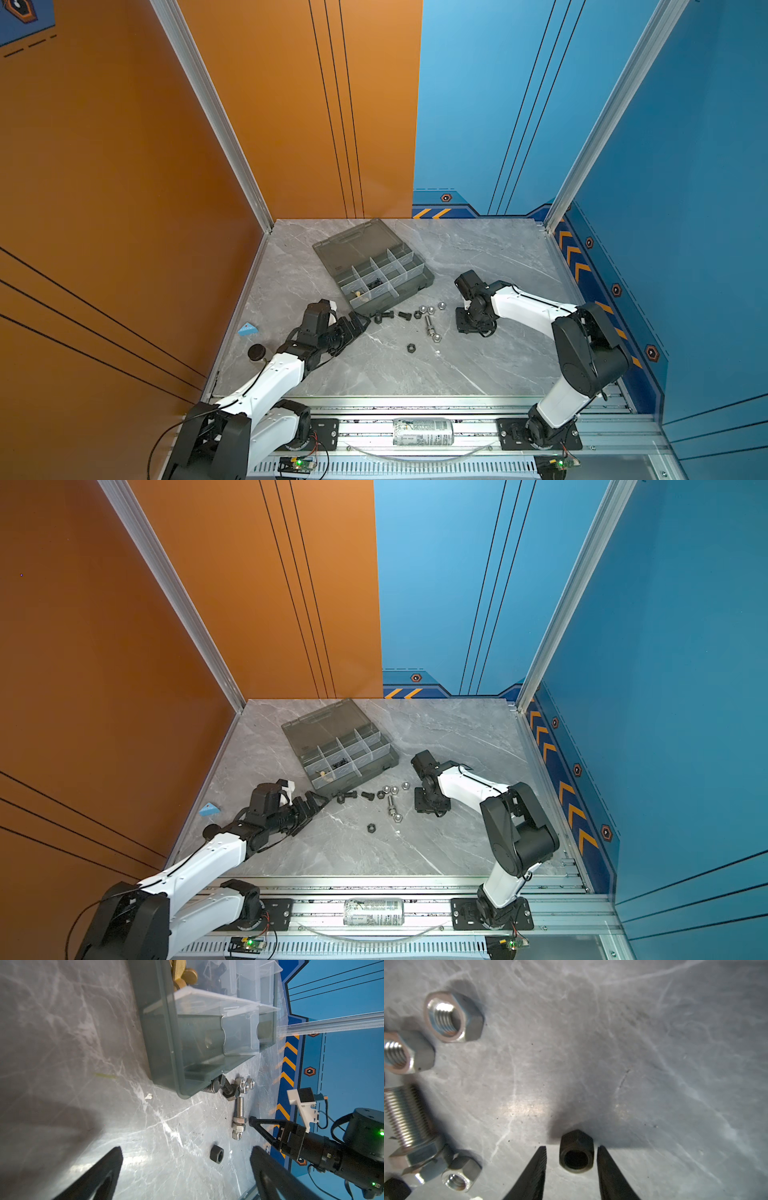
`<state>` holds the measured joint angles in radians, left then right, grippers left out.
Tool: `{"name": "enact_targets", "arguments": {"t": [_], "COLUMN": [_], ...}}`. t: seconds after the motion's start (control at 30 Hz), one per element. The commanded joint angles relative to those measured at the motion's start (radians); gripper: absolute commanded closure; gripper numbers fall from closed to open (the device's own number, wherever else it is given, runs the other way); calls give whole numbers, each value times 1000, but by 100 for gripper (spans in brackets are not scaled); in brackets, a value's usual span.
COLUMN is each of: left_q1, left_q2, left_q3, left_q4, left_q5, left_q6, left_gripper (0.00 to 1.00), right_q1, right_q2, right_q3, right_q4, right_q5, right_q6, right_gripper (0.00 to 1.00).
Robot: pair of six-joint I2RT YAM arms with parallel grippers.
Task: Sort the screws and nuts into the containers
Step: 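Lower the right gripper and close it on the black hex nut, then lift the black hex nut and carry it over the box with the right gripper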
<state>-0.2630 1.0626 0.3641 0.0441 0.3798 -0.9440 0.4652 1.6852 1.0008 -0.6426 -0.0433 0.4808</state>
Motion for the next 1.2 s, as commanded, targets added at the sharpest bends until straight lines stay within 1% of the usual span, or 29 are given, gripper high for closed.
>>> {"name": "enact_targets", "arguments": {"t": [0.0, 0.1, 0.2, 0.37, 0.43, 0.53, 0.67, 0.83, 1.0, 1.17], "left_q1": [-8, -10, -10, -15, -15, -16, -16, -16, -18, -20], "left_q2": [8, 13, 18, 19, 19, 17, 18, 16, 16, 10], "left_q3": [31, 33, 38, 37, 38, 38, 37, 35, 35, 33], "left_q4": [9, 8, 10, 11, 11, 10, 9, 11, 14, 11], "left_q5": [22, 21, 23, 24, 22, 20, 21, 19, 22, 20], "left_q6": [2, 5, 4, 4, 3, 4, 4, 4, 2, 2], "left_gripper": [2, 2, 2, 2, 2, 2, 2, 2, 2, 2], "right_q1": [-5, -5, -5, -6, -6, -6, 1, 23, 54, 81], "right_q2": [18, 23, 28, 21, 7, -24, -64, -68, 3, 118], "right_q3": [-11, -10, -11, -9, -4, 7, 48, 137, 298, 503], "right_q4": [6, 10, 14, 18, 25, 47, 60, 62, 54, 54], "right_q5": [-5, -6, -9, -13, -18, -46, -77, -122, -161, -203], "right_q6": [17, 17, 13, 6, -5, -31, -66, -104, -144, -148], "right_gripper": [59, 61, 68, 88, 94, 98, 99, 99, 99, 99]}}
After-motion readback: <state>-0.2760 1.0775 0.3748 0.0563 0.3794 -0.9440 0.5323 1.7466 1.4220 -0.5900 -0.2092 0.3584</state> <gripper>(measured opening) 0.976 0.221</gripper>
